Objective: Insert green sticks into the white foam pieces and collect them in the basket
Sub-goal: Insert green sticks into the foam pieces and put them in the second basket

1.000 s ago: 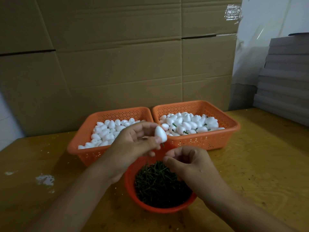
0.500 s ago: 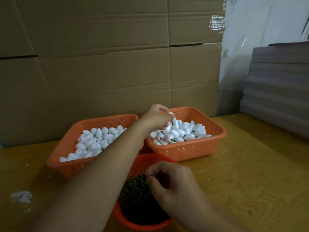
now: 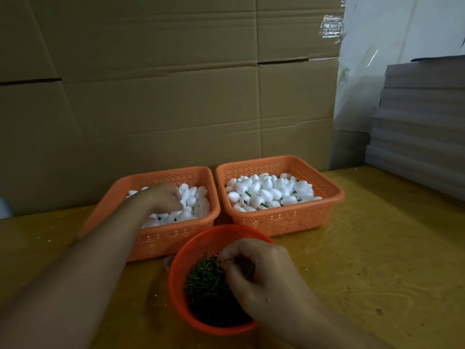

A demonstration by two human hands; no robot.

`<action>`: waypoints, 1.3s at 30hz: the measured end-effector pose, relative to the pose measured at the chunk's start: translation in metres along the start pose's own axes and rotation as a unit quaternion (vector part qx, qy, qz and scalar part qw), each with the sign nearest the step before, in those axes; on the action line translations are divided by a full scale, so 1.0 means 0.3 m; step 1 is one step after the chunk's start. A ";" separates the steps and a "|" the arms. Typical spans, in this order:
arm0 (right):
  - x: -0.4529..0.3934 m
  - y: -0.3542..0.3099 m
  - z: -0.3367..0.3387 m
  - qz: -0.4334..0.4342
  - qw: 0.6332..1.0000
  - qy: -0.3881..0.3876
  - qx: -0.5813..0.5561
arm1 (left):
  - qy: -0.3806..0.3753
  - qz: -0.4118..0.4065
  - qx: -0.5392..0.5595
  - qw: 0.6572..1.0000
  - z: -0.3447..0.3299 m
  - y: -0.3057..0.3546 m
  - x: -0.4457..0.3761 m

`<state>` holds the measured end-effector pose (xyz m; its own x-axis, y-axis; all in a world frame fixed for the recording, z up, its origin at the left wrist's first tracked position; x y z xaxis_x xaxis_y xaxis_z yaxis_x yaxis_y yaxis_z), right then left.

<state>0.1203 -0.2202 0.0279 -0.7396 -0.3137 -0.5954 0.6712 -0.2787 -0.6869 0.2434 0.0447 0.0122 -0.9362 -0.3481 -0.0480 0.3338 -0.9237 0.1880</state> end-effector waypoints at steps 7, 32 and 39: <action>0.000 0.009 -0.007 0.004 1.000 0.007 0.008 | -0.102 -0.032 -0.067 0.992 -0.061 -0.035 0.077; 0.006 0.019 -0.016 0.000 1.000 0.007 0.022 | 0.112 -0.118 0.183 0.970 0.137 0.000 0.125; 0.007 0.012 -0.016 0.005 1.000 0.007 0.022 | 0.118 -0.116 0.171 0.971 0.134 -0.020 0.154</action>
<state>0.1209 -0.2175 0.0222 -0.7334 -0.3040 -0.6080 0.6797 -0.3150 -0.6624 0.1938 0.0407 0.0483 -0.9175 -0.2015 -0.3428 0.0240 -0.8886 0.4581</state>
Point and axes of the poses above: each hand's wrist, its own x-axis away from the middle knuckle, its own z-axis out of the back of the hand, y = z × x, the point moved 9 cm from there along -x, towards the middle knuckle, and after that the axes turned 12 degrees about y, right-handed, at the moved point
